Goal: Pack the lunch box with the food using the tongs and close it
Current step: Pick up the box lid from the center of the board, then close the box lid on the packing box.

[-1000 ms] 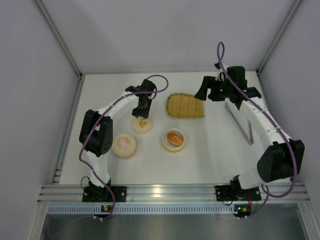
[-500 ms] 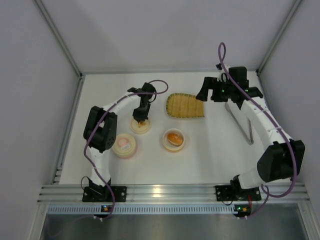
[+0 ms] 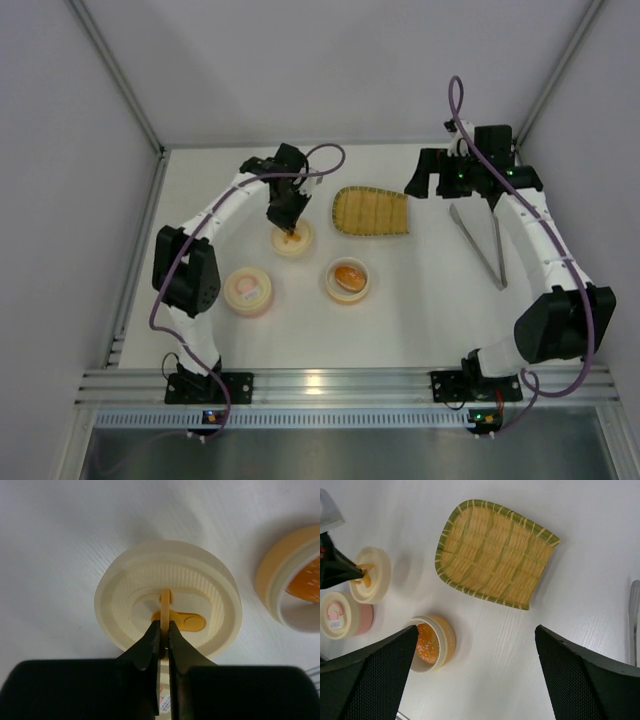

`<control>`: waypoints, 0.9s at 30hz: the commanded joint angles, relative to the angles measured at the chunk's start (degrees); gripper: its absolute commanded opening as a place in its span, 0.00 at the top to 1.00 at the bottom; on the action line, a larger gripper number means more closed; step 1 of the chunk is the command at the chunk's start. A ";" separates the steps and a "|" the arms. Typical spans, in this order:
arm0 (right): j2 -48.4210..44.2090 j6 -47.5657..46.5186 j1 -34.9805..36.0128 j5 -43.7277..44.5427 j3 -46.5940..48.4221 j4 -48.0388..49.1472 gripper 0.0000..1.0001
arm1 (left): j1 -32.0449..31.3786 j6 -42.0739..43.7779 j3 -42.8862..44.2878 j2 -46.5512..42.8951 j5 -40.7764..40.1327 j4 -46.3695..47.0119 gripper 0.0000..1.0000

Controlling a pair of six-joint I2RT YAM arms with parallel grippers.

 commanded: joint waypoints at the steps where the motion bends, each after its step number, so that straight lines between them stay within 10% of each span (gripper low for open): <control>1: -0.03 -4.59 -2.93 -0.84 3.41 -5.82 0.01 | -2.58 8.42 5.70 -8.51 11.31 -4.90 1.00; 15: -2.31 -11.19 -20.34 -9.01 3.32 -13.83 0.01 | -24.73 8.34 -1.06 -10.19 -1.05 1.33 1.00; 27: -1.61 -12.25 -22.36 -10.68 1.74 -14.63 0.01 | -28.34 6.14 2.89 -2.02 -8.61 1.77 1.00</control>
